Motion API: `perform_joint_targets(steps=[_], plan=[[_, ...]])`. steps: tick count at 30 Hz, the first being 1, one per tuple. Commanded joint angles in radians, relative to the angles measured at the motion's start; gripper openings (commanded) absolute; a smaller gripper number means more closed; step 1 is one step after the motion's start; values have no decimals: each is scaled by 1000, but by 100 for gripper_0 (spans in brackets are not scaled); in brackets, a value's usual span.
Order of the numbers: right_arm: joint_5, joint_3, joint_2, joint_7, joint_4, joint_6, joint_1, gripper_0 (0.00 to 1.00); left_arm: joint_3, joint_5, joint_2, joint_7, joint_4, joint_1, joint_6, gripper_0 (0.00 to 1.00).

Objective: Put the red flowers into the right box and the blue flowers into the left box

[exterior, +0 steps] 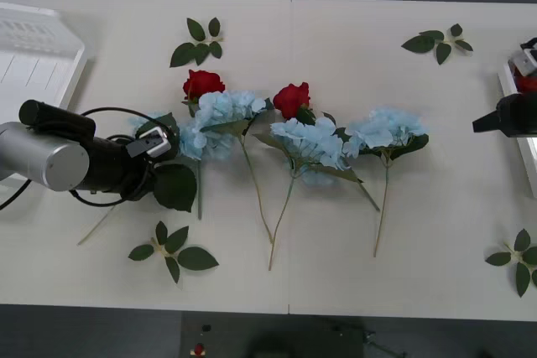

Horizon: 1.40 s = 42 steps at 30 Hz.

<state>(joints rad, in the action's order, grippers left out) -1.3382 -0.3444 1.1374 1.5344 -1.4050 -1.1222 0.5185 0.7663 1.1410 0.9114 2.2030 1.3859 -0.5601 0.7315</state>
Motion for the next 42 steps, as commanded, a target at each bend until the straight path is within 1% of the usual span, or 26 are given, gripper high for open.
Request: perform_joint_targets(steps=[1, 5, 8, 9, 11, 13, 14, 16, 17, 19, 22, 24, 27, 28, 29, 30, 31, 32, 33, 34, 36, 37, 39, 40, 41, 42], plan=[[76, -79, 64, -172, -146, -28, 8, 85, -44, -4, 32, -12, 28, -23, -4, 0], [151, -173, 82, -336, -269, -31, 9, 85, -74, -4, 50, -16, 44, -23, -4, 0], [291, -268, 78, -490, -381, -30, 22, 85, -179, -12, 126, -14, 93, -23, 17, 0], [310, -285, 73, -522, -393, -31, 25, 85, -206, -15, 146, -14, 107, -23, 31, 0], [370, -341, 39, -609, -416, -38, 46, 85, -329, -64, 236, -5, 154, -23, 94, 0], [424, -375, -5, -643, -411, -44, 63, 85, -407, -113, 300, 0, 185, -23, 161, 0], [462, -389, -38, -665, -400, -48, 71, 85, -447, -182, 342, -2, 202, -23, 197, 0], [510, -395, -96, -682, -370, -50, 72, 85, -490, -308, 374, -8, 188, -21, 207, 0], [538, -395, -131, -682, -344, -45, 72, 85, -504, -377, 386, -12, 157, -23, 203, 0], [574, -395, -182, -683, -304, -38, 78, 85, -506, -445, 392, -12, 96, -23, 190, 0], [620, -395, -248, -678, -236, -27, 84, 85, -461, -449, 388, -17, -30, -23, 181, 0], [625, -395, -275, -678, -203, -16, 84, 85, -403, -471, 380, -45, -113, -24, 106, 0], [666, -395, -311, -677, -173, -16, 84, 85, -271, -557, 345, -138, -269, -46, -126, 0], [671, -395, -317, -677, -169, -16, 86, 85, -251, -566, 340, -152, -289, -50, -153, 0], [673, -395, -326, -675, -155, -16, 91, 85, -217, -573, 337, -178, -318, -66, -195, 4], [671, -395, -334, -672, -141, -16, 92, 85, -188, -573, 339, -198, -332, -81, -205, 25], [673, -395, -340, -671, -135, -16, 94, 84, -176, -573, 339, -204, -334, -89, -205, 36], [674, -395, -349, -671, -124, -18, 97, 80, -162, -573, 340, -206, -334, -104, -205, 55], [679, -395, -358, -669, -112, -15, 98, 71, -159, -573, 346, -204, -329, -109, -205, 67], [680, -395, -363, -668, -106, -15, 100, 64, -159, -573, 351, -206, -324, -110, -205, 70], [691, -395, -375, -669, -84, -11, 104, 40, -159, -572, 369, -204, -291, -109, -205, 77], [694, -395, -377, -668, -78, -11, 104, 36, -159, -570, 374, -204, -283, -109, -205, 78], [705, -395, -384, -669, -61, -8, 107, 18, -165, -529, 392, -204, -251, -109, -204, 81], [705, -395, -386, -668, -60, -8, 110, 13, -167, -506, 397, -204, -239, -109, -205, 81], [706, -395, -384, -666, -55, -4, 112, 4, -173, -461, 405, -203, -220, -109, -205, 81], [703, -395, -384, -666, -55, -4, 114, 0, -180, -409, 409, -200, -194, -107, -204, 82]])
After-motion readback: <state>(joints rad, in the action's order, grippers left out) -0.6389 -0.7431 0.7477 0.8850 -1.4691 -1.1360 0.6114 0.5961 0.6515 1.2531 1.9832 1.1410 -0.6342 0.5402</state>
